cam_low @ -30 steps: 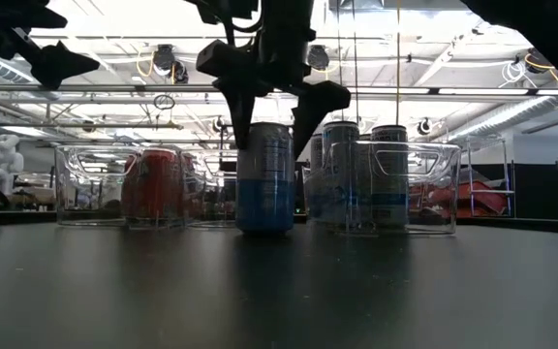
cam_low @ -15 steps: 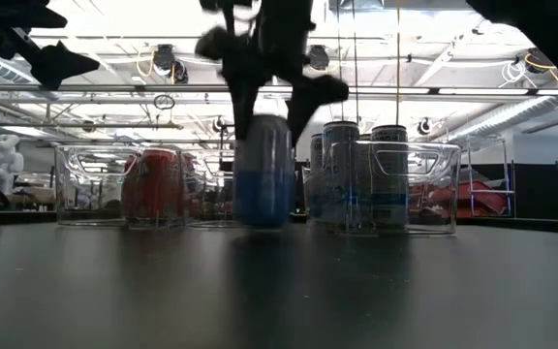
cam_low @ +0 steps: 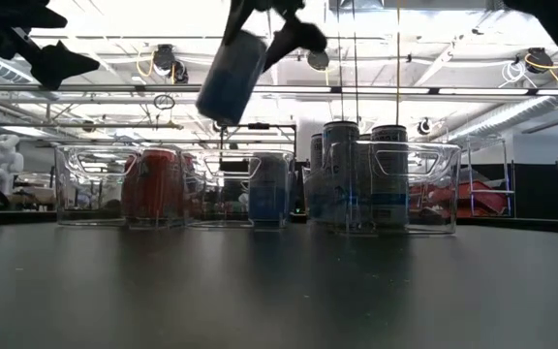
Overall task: Sort soda cans
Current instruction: Put the blue and white soda can into the middle transparent bin
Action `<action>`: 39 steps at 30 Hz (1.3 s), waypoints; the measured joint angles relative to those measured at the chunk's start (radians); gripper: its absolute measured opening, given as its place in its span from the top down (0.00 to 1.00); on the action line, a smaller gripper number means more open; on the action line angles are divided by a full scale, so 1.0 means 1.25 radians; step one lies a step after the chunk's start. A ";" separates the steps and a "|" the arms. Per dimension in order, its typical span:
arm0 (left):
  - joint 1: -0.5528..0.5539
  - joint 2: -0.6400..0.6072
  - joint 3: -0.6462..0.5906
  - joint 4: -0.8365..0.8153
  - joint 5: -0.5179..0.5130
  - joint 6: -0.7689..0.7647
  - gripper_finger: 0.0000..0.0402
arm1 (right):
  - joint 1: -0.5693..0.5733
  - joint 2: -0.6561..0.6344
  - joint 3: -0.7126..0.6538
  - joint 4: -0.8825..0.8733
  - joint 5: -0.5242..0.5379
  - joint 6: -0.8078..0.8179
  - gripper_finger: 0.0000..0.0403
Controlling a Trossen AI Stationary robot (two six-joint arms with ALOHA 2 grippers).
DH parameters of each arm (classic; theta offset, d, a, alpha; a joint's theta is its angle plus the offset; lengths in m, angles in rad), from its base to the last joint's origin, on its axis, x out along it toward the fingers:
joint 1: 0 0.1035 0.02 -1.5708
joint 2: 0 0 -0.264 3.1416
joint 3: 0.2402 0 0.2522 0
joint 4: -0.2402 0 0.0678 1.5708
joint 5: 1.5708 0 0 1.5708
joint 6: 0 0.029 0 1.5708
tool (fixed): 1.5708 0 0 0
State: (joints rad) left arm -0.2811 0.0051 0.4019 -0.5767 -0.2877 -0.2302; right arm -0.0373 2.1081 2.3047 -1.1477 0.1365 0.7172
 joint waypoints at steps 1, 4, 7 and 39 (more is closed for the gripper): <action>0.000 0.000 0.000 0.000 0.000 0.000 0.06 | -0.012 0.006 0.000 0.017 -0.001 -0.017 0.31; 0.000 0.000 0.000 0.000 0.000 0.000 0.06 | -0.041 0.022 -0.003 0.053 -0.005 -0.057 0.31; 0.000 0.000 0.000 0.001 0.000 0.000 0.06 | -0.069 0.037 -0.002 0.072 -0.008 -0.084 0.31; 0.000 0.000 0.000 0.000 0.000 -0.002 0.06 | -0.111 0.198 -0.002 -0.011 -0.028 -0.213 0.17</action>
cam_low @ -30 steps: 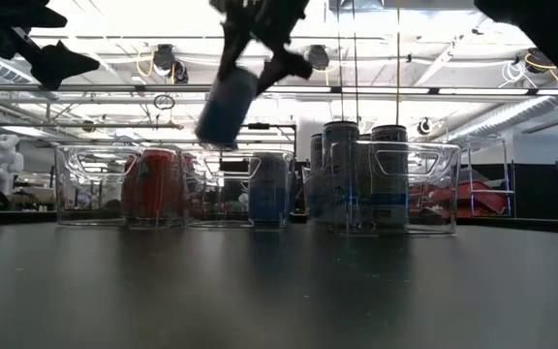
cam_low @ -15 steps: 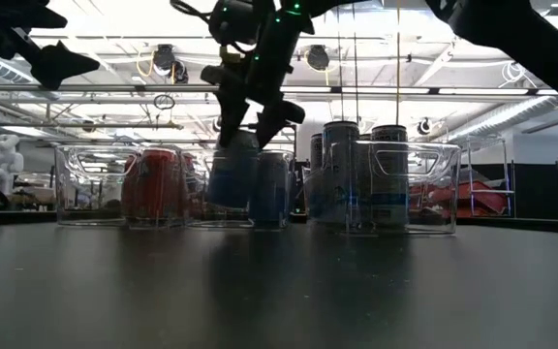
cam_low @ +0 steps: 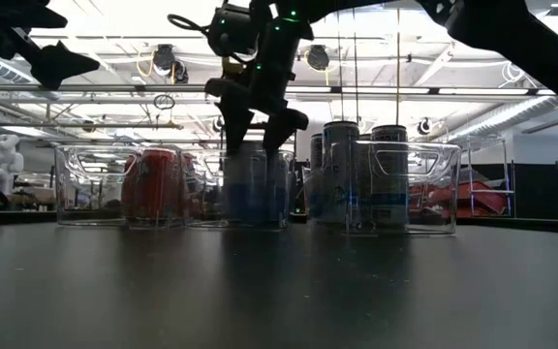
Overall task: Sort soda cans
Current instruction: Put the blue and white soda can into the middle transparent bin
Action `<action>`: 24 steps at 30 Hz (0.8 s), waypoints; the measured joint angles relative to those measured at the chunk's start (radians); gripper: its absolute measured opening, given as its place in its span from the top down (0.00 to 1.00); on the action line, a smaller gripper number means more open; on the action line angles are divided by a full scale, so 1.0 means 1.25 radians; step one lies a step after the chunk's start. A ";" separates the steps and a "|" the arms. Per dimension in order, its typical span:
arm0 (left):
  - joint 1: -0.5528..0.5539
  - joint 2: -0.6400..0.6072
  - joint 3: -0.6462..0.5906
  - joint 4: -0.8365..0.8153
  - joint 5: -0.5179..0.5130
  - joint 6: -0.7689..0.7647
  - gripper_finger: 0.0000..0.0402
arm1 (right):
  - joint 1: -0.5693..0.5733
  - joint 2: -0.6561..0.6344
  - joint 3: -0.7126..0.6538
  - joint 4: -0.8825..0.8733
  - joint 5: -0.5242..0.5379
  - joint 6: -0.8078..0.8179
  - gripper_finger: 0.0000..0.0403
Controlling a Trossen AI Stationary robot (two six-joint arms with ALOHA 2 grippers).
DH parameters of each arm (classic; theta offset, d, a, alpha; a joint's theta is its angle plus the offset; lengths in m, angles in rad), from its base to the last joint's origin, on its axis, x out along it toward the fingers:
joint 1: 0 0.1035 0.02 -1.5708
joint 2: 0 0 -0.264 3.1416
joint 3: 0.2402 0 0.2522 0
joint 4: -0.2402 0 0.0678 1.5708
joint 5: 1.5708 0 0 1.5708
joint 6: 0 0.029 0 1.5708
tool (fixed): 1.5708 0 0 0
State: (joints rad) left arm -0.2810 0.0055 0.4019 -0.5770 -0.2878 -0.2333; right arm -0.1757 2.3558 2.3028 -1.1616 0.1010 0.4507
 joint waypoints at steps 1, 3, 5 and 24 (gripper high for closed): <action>0.000 0.000 0.000 0.000 0.000 0.000 0.06 | 0.000 0.000 0.000 0.003 -0.002 0.001 0.16; 0.000 0.000 0.000 0.000 0.000 0.000 0.06 | 0.000 0.000 0.001 0.005 -0.001 0.004 0.15; 0.000 0.000 0.000 0.000 0.000 0.001 0.06 | 0.000 0.000 0.000 0.005 -0.002 0.005 0.15; 0.000 0.000 0.000 0.000 0.004 -0.001 0.06 | 0.001 -0.069 0.039 -0.016 0.006 0.036 0.18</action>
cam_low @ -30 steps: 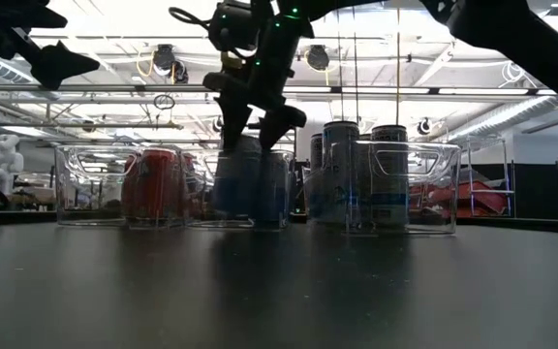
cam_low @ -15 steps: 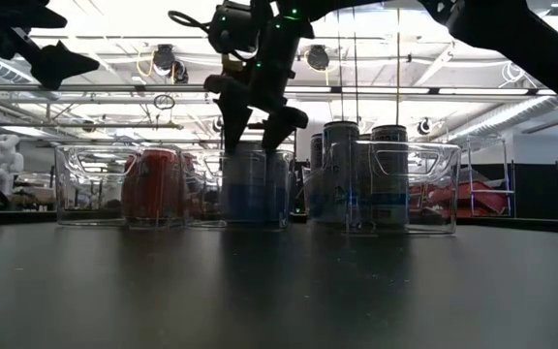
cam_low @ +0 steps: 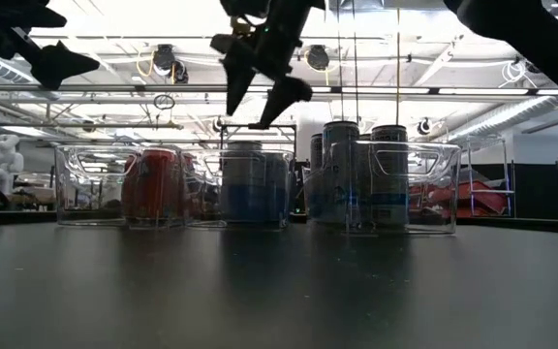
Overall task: Sort soda cans
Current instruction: Put the blue and white soda can into the middle transparent bin
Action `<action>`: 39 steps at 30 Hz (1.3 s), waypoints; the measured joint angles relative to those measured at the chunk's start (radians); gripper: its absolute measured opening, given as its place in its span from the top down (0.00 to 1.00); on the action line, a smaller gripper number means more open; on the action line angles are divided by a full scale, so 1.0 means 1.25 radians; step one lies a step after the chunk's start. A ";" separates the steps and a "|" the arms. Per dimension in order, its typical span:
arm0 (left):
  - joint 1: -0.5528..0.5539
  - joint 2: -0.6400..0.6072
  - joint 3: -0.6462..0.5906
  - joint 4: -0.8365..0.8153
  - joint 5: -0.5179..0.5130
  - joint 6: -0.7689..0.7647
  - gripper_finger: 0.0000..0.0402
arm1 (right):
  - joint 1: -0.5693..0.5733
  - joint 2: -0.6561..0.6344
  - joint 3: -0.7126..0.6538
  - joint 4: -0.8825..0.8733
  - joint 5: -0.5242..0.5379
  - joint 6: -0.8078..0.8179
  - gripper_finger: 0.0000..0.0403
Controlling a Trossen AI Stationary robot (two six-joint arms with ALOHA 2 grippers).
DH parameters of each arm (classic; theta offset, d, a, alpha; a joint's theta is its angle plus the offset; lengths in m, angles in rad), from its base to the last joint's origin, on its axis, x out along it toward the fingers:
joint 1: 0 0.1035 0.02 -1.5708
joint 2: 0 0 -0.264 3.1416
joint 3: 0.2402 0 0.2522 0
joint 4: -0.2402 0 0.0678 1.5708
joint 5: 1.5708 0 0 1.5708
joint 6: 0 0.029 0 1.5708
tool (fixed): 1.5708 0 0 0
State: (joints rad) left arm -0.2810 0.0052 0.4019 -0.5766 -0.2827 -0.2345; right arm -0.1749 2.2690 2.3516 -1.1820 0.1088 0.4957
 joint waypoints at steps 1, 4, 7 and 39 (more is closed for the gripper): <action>0.000 0.000 0.000 -0.001 0.005 -0.004 0.06 | 0.002 -0.005 0.000 -0.008 0.000 0.004 0.20; 0.000 0.000 0.000 -0.003 0.021 -0.018 0.06 | 0.008 -0.020 0.000 -0.054 0.001 0.017 0.30; 0.000 0.000 0.000 -0.005 0.037 -0.018 0.06 | 0.018 -0.025 0.000 -0.107 -0.002 0.026 0.46; 0.000 0.000 0.000 -0.007 0.036 -0.017 0.06 | 0.019 0.085 -0.041 0.027 -0.052 -0.020 1.00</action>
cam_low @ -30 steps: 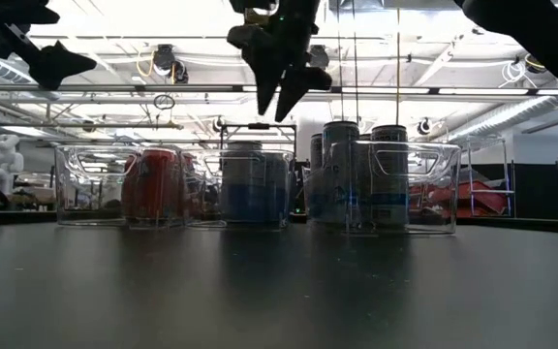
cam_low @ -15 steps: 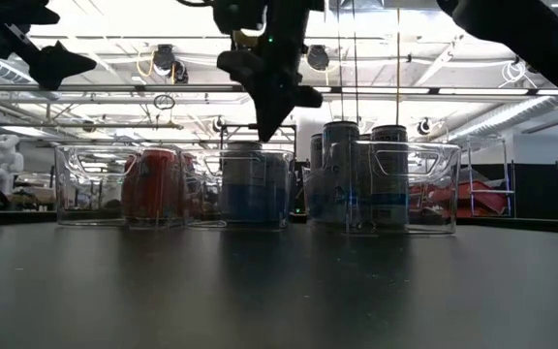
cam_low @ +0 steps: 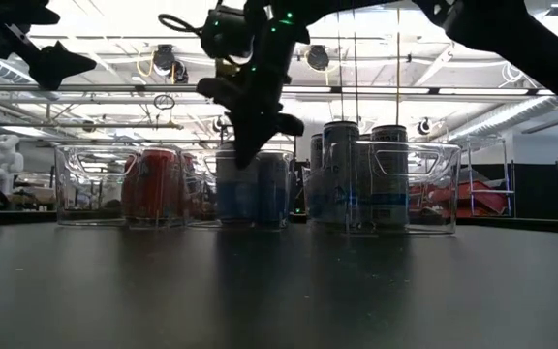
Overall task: Sort soda cans
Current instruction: Put the blue and white soda can into the middle transparent bin
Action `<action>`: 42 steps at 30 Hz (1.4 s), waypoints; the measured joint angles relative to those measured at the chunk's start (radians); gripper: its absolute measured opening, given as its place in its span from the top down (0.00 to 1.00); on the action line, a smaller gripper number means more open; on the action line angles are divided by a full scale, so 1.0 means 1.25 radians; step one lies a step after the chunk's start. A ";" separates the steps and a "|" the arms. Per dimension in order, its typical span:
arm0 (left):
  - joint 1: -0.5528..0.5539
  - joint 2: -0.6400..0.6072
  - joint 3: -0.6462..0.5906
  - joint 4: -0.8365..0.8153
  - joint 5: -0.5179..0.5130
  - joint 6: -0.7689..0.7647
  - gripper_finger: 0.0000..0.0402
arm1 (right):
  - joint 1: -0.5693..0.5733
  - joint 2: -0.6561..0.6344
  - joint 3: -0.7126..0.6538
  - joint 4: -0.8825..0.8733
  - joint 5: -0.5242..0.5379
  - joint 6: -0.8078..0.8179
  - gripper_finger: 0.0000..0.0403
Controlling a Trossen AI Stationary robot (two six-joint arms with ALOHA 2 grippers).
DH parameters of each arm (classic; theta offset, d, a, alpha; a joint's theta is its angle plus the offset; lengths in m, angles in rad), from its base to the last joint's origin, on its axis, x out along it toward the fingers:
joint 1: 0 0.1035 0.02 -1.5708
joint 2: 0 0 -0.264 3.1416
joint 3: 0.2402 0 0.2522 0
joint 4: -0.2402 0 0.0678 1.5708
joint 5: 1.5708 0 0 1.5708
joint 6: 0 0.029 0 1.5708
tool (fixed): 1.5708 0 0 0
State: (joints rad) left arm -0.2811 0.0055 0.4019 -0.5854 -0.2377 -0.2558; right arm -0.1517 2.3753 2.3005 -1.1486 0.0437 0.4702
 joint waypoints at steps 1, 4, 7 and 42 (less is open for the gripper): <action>0.000 0.000 0.000 0.000 0.000 0.000 0.06 | -0.001 0.000 0.000 0.014 0.001 0.000 1.00; 0.000 0.000 0.000 0.000 0.000 0.000 0.06 | -0.007 0.002 0.001 0.078 0.002 -0.002 1.00; 0.000 0.000 0.000 0.000 0.000 0.000 0.06 | -0.011 0.009 0.000 0.081 0.002 -0.001 1.00; 0.000 0.000 0.000 0.000 -0.001 0.000 0.06 | -0.001 0.074 -0.004 0.141 0.060 0.006 1.00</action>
State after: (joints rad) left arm -0.2813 0.0053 0.4019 -0.5855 -0.2390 -0.2558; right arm -0.1524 2.4672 2.2951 -0.9718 0.1185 0.4774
